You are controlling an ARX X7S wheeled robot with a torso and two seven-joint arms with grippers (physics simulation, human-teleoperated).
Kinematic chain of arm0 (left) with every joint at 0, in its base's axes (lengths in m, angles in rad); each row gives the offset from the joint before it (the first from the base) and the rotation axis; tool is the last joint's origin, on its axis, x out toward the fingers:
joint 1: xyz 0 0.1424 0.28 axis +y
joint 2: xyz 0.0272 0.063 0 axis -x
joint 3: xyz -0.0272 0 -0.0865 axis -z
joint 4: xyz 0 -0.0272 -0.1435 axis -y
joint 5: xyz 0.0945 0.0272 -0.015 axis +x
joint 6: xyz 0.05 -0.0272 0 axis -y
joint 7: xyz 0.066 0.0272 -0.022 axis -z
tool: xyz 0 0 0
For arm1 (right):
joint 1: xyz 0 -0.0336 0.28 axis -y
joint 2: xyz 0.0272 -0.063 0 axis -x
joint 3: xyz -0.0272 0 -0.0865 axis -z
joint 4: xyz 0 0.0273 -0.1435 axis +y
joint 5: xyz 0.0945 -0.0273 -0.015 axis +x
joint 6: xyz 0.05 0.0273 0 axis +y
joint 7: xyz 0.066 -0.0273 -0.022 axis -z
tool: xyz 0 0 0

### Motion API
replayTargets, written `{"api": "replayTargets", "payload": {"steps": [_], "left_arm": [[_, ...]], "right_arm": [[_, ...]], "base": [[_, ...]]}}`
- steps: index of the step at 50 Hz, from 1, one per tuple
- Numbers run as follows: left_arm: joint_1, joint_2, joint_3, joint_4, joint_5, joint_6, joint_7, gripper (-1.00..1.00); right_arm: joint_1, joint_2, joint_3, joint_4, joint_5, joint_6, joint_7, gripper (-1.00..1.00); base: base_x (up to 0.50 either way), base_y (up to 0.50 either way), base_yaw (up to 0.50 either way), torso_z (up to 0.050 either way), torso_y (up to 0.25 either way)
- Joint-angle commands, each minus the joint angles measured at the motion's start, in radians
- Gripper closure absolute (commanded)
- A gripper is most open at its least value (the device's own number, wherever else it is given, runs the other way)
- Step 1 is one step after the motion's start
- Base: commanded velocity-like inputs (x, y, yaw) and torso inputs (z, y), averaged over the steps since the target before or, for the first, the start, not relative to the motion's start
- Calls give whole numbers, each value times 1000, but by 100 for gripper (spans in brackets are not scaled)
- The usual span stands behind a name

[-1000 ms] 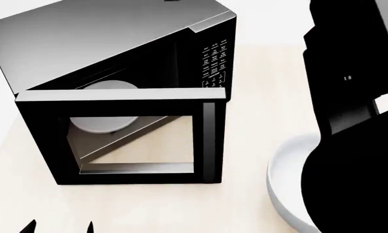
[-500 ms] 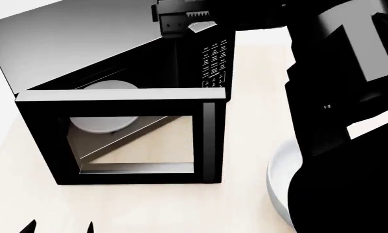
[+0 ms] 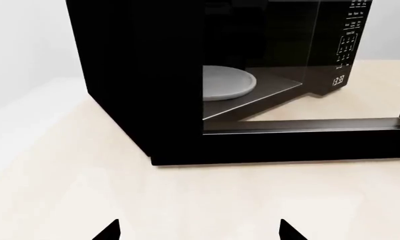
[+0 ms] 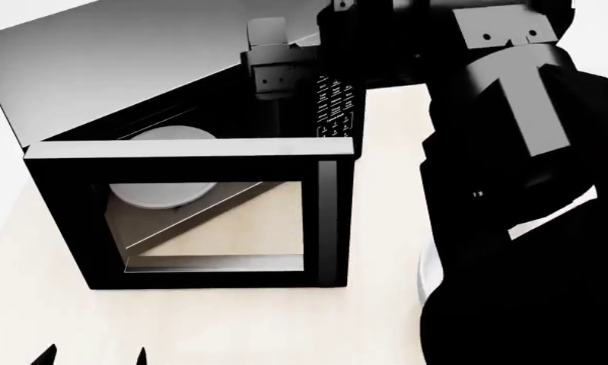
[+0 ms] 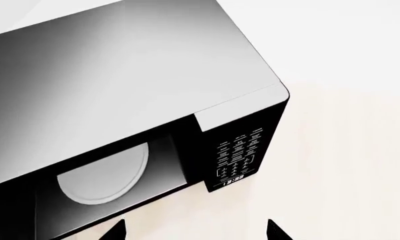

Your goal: Open the microwave.

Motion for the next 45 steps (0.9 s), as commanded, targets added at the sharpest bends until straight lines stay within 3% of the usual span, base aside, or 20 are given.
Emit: {"api": "replayTargets", "payload": {"steps": [1,15,45], "left_arm": [[-2,-1,3,-2,-1,2,-1,-100],[-1,-4,7,1,-2,2,-5,-100],[-2,-9,13,1,-6,5,-12,-100]], "right_arm": [[-44,-6,66,9,-83,0,-13,-100],[-90,-13,171,8,-202,8,-23,-100],[-118,-14,194,7,-214,25,-34,-100]], "base": [[0,0,0,0,0],[0,0,0,0,0],[0,0,0,0,0]]}}
